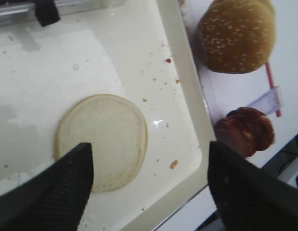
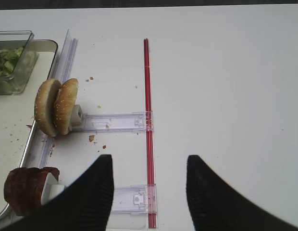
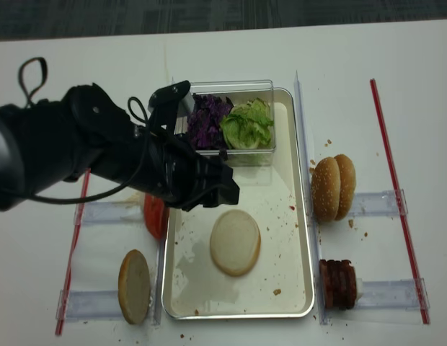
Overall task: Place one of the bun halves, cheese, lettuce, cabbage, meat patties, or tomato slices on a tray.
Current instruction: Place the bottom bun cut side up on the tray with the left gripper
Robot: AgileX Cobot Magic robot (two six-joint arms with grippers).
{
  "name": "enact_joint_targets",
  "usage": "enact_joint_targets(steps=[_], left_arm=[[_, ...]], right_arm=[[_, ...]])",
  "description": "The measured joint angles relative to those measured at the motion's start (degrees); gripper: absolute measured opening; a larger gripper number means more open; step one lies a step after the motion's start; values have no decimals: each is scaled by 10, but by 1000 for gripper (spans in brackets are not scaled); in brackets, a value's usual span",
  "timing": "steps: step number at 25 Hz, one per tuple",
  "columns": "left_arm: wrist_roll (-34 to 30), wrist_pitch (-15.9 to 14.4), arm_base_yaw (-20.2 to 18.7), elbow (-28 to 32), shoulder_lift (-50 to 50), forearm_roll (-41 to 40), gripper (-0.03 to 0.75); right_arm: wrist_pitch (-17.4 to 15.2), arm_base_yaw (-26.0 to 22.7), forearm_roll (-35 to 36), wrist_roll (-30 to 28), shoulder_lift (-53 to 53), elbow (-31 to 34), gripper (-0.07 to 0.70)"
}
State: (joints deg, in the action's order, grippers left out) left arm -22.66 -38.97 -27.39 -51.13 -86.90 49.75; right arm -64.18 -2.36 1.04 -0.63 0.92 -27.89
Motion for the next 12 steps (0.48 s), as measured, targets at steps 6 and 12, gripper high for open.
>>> enact_joint_targets(steps=[6, 12], left_arm=[[2, -24, 0, 0, 107, 0, 498], [5, -51, 0, 0, 176, -1, 498]], right_arm=[[0, 0, 0, 0, 0, 0, 397], [-1, 0, 0, 0, 0, 0, 397]])
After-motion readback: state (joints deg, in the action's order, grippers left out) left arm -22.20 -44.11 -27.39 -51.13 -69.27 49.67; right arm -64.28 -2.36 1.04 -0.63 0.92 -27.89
